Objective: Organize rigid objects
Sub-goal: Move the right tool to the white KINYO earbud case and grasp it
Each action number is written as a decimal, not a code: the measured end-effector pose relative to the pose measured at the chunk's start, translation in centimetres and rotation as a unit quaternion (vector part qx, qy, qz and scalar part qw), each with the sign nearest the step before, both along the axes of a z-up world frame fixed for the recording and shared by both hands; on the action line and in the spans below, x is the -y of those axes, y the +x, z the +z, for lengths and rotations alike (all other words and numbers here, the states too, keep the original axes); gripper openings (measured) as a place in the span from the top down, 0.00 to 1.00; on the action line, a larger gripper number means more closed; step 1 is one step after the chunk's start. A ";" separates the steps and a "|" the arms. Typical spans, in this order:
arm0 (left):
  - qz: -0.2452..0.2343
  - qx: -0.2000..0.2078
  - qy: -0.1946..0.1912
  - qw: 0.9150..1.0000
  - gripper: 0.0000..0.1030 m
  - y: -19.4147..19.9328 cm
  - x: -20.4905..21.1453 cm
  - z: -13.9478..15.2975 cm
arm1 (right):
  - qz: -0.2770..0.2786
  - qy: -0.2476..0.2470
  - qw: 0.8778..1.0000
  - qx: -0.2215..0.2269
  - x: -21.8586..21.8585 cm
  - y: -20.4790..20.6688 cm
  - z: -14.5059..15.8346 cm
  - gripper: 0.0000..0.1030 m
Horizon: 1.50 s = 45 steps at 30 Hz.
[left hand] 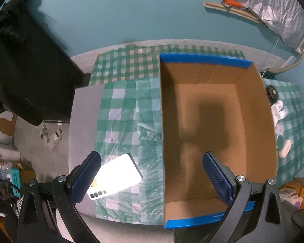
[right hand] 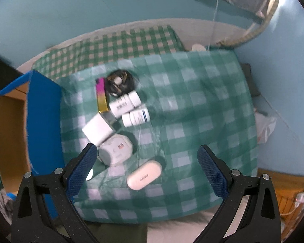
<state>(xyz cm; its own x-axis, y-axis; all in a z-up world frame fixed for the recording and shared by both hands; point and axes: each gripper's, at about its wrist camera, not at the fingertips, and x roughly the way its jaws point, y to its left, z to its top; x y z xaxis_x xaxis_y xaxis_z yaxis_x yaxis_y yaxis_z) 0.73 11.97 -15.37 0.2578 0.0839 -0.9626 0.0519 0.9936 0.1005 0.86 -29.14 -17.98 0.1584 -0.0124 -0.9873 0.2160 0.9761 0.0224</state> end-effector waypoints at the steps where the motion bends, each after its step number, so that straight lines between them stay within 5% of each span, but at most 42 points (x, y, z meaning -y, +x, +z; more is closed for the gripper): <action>1: -0.001 -0.004 -0.002 1.000 0.02 0.0 -0.2 -0.5 | -0.005 0.001 1.000 -0.004 0.1 -0.1 -0.5 0.04; 5: -0.004 -0.019 -0.016 1.000 0.02 -0.2 -0.9 -2.2 | -0.035 0.012 0.999 -0.023 0.7 -0.7 -3.0 0.05; 14: 0.010 -0.060 -0.026 0.998 0.20 -1.0 -2.1 -5.2 | -0.082 0.033 0.994 -0.059 0.8 -2.1 -7.2 0.12; 25: -0.004 -0.102 -0.031 0.994 0.64 -1.8 -1.4 -7.6 | -0.113 0.038 0.989 -0.083 0.7 -2.6 -8.9 0.19; 33: -0.007 -0.111 -0.041 0.993 0.77 -2.2 -1.0 -8.0 | -0.134 0.042 0.985 -0.101 0.9 -3.0 -10.5 0.25; 36: -0.012 -0.114 -0.040 0.993 0.81 -2.3 -0.8 -8.1 | -0.137 0.045 0.984 -0.105 1.1 -2.9 -11.3 0.31; 40: -0.014 -0.116 -0.041 0.992 0.86 -2.3 -0.6 -8.1 | -0.134 0.055 0.984 -0.105 0.8 -2.4 -12.0 0.52; 45: -0.014 -0.118 -0.043 0.992 0.89 -2.3 -0.6 -8.0 | -0.114 0.032 0.988 -0.103 0.0 -1.3 -12.2 0.59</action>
<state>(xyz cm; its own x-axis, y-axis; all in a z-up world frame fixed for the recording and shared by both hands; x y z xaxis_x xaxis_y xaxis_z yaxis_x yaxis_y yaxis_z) -1.56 12.57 -23.42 0.0260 -0.0058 -0.9996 0.0919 0.9958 -0.0034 -0.49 -29.10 -30.16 -0.0452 0.0386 -0.9982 0.4366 0.8995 0.0150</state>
